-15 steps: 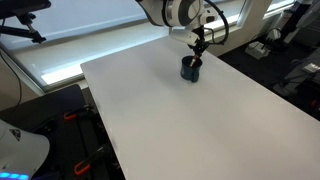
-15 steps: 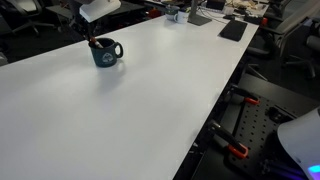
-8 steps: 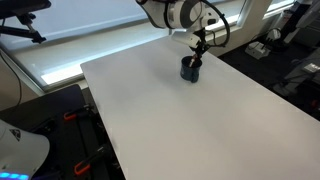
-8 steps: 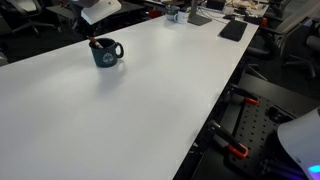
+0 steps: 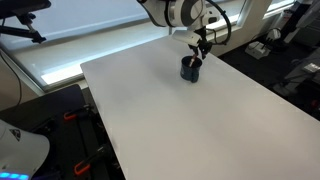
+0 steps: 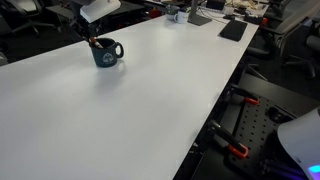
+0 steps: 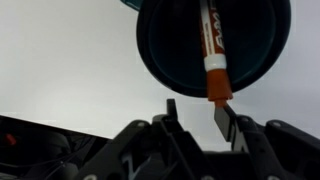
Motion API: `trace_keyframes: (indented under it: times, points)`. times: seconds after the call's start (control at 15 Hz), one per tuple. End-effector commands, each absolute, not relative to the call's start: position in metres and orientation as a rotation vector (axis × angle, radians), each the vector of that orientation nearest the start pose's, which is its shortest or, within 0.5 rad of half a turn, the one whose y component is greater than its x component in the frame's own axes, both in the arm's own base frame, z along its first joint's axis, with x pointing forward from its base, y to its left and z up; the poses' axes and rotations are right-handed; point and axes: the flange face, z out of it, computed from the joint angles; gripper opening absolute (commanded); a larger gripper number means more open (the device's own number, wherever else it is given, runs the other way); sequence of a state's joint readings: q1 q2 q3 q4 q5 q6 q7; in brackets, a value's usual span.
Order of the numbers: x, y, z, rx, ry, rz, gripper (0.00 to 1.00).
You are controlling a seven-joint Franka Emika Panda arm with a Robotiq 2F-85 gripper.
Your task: Remove the marker from the cup
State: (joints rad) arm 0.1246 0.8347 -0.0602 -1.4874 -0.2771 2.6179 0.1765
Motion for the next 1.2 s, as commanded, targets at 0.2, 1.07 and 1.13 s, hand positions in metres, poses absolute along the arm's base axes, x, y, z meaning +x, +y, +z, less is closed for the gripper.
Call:
trace_keyframes:
  times: [0.2,1.07,1.13]
  points:
    - [0.735,0.063,0.233,-3.307,-0.239,-0.473,0.99]
    - [0.708,0.054,0.246,-3.272,-0.596,0.094,1.0]
    - [0.708,0.056,0.243,-3.254,-0.632,0.092,1.0]
